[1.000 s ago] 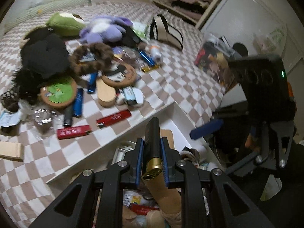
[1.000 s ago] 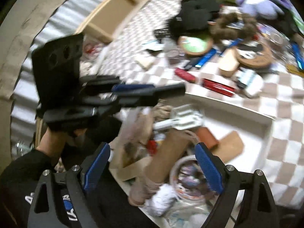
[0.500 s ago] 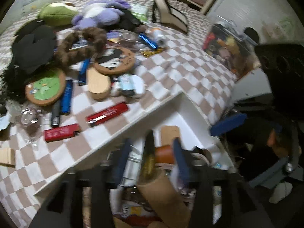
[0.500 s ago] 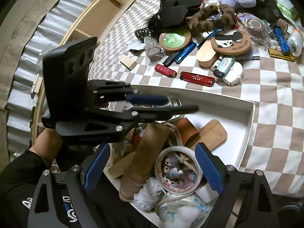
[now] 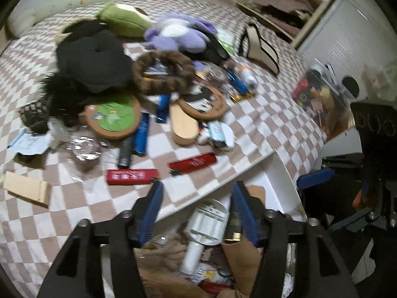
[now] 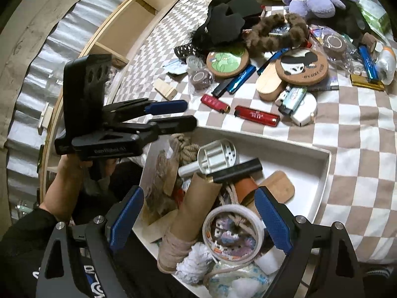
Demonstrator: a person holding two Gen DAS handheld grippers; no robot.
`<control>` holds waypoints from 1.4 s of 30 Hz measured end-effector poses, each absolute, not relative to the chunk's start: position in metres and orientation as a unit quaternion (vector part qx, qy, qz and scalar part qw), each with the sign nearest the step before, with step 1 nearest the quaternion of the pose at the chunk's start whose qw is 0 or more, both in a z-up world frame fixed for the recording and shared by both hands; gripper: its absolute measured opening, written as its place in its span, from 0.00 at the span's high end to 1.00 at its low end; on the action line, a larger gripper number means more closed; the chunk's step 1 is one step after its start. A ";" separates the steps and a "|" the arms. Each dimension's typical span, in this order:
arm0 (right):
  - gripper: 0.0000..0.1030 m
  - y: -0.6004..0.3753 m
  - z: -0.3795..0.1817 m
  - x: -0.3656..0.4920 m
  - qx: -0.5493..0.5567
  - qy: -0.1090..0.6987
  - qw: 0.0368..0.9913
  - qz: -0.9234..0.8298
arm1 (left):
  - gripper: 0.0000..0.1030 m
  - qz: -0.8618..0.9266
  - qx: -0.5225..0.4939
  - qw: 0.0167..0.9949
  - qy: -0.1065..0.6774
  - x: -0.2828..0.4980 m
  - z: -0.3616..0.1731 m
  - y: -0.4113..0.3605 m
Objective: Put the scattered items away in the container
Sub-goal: 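Move the left tool back over the bed toward the bagged brown tape roll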
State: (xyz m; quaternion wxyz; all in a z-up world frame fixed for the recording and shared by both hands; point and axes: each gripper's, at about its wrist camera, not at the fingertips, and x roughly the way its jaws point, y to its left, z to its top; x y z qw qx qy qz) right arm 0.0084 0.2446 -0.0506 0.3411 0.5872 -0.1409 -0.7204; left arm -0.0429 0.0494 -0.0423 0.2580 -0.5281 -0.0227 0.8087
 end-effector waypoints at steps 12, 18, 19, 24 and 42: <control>0.12 0.264 -0.053 -0.038 0.578 -0.193 0.272 -0.745 | 0.34 0.826 -0.526 0.179 -0.097 -0.068 -0.035 -0.013; 0.12 0.271 -0.064 -0.059 0.580 -0.210 0.243 -0.749 | 0.34 0.823 -0.538 0.144 -0.108 -0.079 -0.045 -0.033; 0.12 0.272 -0.066 -0.062 0.581 -0.214 0.239 -0.748 | 0.34 0.823 -0.541 0.137 -0.107 -0.080 -0.047 -0.037; 0.12 0.279 -0.075 -0.071 0.586 -0.221 0.219 -0.749 | 0.34 0.818 -0.555 0.108 -0.101 -0.091 -0.063 -0.051; 0.12 0.330 -0.096 -0.107 0.585 -0.281 0.131 -0.750 | 0.25 0.809 -0.575 0.076 -0.095 -0.132 -0.115 -0.023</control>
